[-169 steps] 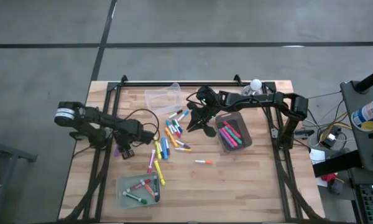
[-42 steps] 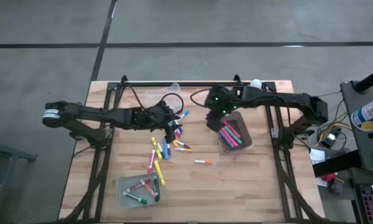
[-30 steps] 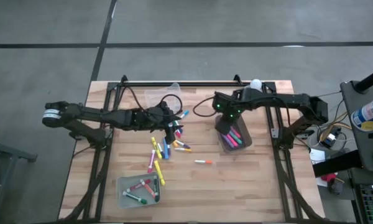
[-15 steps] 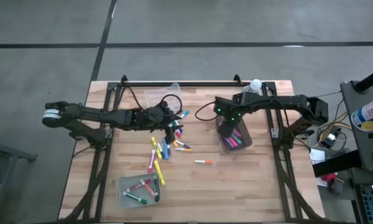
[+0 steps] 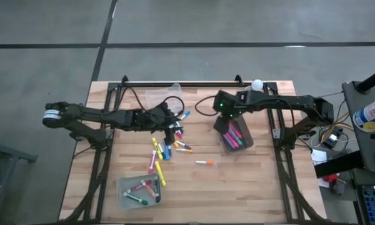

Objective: Pick & Place Markers
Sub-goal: Put the top yellow highlighter pen into the black bin

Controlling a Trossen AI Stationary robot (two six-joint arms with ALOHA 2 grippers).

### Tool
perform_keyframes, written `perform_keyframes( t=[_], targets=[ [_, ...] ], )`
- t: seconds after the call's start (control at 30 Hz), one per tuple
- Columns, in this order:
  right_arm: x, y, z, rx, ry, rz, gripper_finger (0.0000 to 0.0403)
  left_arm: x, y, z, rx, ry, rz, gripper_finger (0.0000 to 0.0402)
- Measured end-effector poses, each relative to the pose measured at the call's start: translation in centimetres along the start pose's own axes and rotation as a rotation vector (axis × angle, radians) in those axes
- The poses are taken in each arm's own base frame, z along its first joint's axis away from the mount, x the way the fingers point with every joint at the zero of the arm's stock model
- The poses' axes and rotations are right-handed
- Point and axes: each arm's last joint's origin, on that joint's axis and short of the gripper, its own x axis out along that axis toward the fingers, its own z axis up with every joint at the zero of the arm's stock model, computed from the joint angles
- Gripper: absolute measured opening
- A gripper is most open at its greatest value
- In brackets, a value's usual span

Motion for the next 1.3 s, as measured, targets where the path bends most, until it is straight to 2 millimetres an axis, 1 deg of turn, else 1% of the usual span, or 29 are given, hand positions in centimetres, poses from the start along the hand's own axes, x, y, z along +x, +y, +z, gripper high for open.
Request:
perform_keyframes(
  t=[0.17,0.3,0.47,0.6,0.73,0.9,1.1,1.3],
  targets=[
    [-0.3,0.3,1.3,-0.094,-0.164,0.02,0.0173,-0.2,0.0,-1.5,0.073,0.174,-0.059,0.0172],
    [-0.1,0.6,2.0,-0.169,-0.243,0.029,0.0166,-0.6,0.0,-2.4,0.109,0.301,-0.084,0.0172],
    [0.4,0.7,2.5,-0.226,-0.316,0.034,0.0159,-1.0,0.2,-3.8,0.179,0.438,-0.087,0.0172],
    [0.7,0.7,2.5,-0.242,-0.34,0.034,0.0155,-1.2,0.4,-5.4,0.263,0.532,-0.104,0.0172],
    [1.0,0.7,2.3,-0.245,-0.334,0.034,0.015,-1.5,0.5,-6.2,0.277,0.609,-0.108,0.0172],
    [1.6,0.6,1.8,-0.227,-0.318,0.035,0.0148,-1.7,0.5,-7.4,0.308,0.671,-0.11,0.0172],
    [1.8,0.6,1.7,-0.206,-0.323,0.04,0.0148,-1.5,0.6,-10.0,0.536,0.716,-0.119,0.0172],
    [1.8,0.6,1.7,-0.204,-0.327,0.041,0.0143,-1.2,0.2,-11.3,0.701,0.692,-0.087,0.0172]
  ],
)
